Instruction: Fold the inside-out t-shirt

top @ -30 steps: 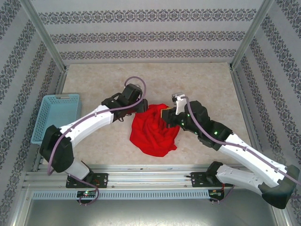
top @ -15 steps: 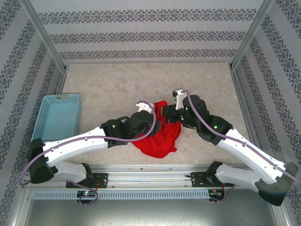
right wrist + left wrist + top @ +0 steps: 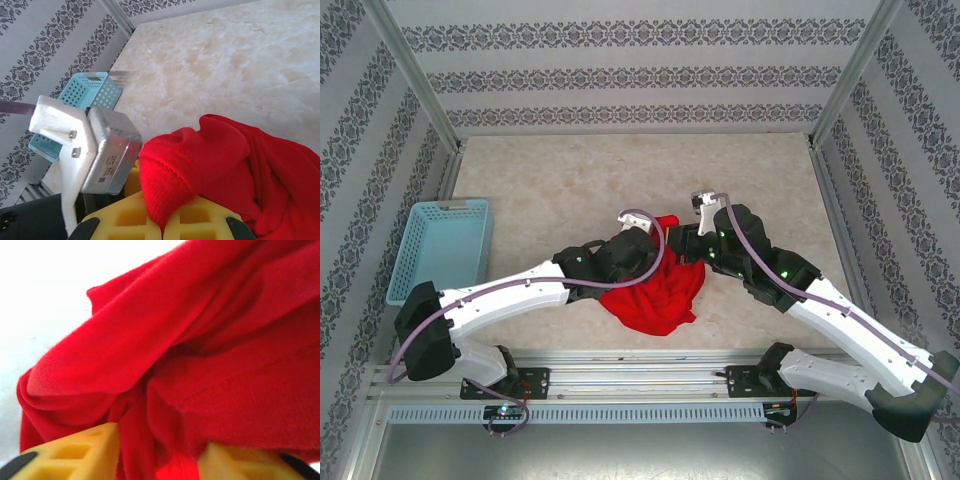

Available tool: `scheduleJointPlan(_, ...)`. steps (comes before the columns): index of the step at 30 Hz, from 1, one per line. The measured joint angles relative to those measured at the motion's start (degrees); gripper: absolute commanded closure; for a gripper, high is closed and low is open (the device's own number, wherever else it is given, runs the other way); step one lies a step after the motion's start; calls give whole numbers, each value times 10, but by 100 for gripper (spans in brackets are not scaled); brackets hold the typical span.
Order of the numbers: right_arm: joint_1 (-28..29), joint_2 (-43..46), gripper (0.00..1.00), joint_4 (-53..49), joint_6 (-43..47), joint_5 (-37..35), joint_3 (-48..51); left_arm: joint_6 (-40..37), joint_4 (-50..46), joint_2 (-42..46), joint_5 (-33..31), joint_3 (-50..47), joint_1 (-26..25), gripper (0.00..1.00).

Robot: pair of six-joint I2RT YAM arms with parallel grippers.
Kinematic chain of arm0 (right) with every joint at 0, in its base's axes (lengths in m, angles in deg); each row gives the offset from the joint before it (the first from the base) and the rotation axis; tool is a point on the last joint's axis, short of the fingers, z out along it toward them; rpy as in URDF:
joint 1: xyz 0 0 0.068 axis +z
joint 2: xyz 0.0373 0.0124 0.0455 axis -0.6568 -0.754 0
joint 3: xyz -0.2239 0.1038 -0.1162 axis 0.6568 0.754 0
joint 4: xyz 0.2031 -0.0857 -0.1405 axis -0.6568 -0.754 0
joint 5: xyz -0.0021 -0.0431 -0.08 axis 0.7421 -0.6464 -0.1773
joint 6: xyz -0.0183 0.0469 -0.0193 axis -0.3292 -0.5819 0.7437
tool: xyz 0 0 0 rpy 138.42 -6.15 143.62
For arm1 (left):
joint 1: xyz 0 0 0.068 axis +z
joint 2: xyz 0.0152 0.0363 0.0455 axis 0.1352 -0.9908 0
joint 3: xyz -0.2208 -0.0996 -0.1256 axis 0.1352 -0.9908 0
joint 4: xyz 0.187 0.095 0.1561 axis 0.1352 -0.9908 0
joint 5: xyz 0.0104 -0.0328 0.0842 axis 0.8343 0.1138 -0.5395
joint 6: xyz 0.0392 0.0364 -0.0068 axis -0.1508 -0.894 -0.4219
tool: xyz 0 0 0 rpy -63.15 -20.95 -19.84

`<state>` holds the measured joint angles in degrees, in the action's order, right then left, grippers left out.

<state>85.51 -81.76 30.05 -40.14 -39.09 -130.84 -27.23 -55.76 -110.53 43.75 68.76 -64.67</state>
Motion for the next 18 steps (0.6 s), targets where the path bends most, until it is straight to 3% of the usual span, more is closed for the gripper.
scheduleJointPlan(4,-16,-8,100,-60,14,-31,-19,-12,-17,-4,-3,30,10,98)
scheduleJointPlan(5,-33,-15,100,-85,23,-43,-35,-20,-29,-4,-5,50,12,100)
scheduleJointPlan(10,-118,-16,100,-184,72,-95,-122,-58,-44,40,-17,148,17,100)
scheduleJointPlan(14,-122,38,100,-196,102,-78,-171,-84,-13,149,-14,145,18,100)
scheduleJointPlan(18,-121,82,100,-173,95,-34,-163,-85,-6,180,-23,140,56,100)
